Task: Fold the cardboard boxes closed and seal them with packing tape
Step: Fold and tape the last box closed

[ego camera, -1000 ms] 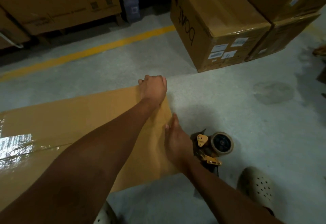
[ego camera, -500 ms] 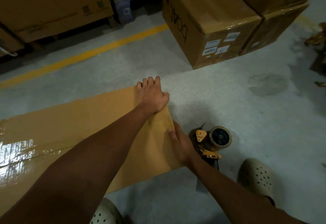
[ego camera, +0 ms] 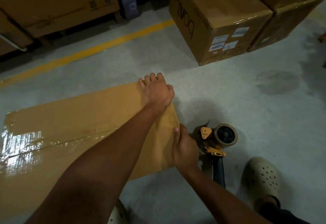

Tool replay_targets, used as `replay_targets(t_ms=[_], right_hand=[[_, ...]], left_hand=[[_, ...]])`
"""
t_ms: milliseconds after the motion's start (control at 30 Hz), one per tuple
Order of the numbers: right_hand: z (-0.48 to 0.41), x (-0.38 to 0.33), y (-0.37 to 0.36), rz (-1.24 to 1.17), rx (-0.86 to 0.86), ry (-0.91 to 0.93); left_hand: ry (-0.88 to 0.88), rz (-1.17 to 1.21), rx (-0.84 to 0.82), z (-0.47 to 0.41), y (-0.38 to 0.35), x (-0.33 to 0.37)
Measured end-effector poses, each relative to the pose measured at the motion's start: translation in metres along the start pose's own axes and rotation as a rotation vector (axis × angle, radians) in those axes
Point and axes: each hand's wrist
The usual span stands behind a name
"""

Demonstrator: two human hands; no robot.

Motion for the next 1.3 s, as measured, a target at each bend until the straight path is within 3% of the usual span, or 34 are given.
replay_targets(t_ms=[200,400,500,600,733,833,900,1000,1100,1200,1300], right_hand=[[0.009,-0.009,0.001,-0.235,0.025,-0.172],[0.022,-0.017,-0.015,-0.435,0.125,-0.504],[0.031,-0.018,-0.02,-0.439,0.037,-0.559],[0.041,-0.019,-0.017,-0.51,-0.15,-0.556],[0.035,-0.02,0.007,-0.451,-0.321,-0.523],[0.025,-0.02,0.044,-0.311,-0.422,-0.521],[0.012,-0.013,0.065,-0.359,-0.301,-0.549],[-0.02,-0.006,0.093,-0.237,0.021,-0.402],[-0.052,-0.003,0.106,-0.32,-0.108,-0.4],[-0.075,0.011,0.106,-0.405,-0.22,-0.476],[-0.07,-0.034,0.129,-0.317,-0.164,-0.394]], left_hand=[[-0.222,0.028,-0.038,0.005,-0.001,0.027],[-0.718,0.086,-0.123,0.038,-0.007,0.078],[-0.967,0.056,-0.089,0.061,-0.013,0.083],[-1.009,0.13,-0.126,0.081,-0.017,0.07],[-0.71,0.11,-0.235,0.103,-0.001,0.029],[-0.329,0.142,-0.231,0.128,0.013,-0.019],[-0.039,0.129,-0.173,0.15,0.017,-0.047],[0.429,0.196,-0.204,0.178,0.023,-0.063],[0.874,0.55,-0.284,0.18,0.04,-0.057],[1.025,0.782,-0.265,0.17,0.061,-0.061],[0.982,0.86,-0.154,0.164,0.097,-0.075]])
Point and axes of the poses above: each hand's wrist, its own z-axis away from the middle knuckle, its own y-axis out of the back of the hand, x = y × z, and after that the axes turned 6 degrees about y, right-handed
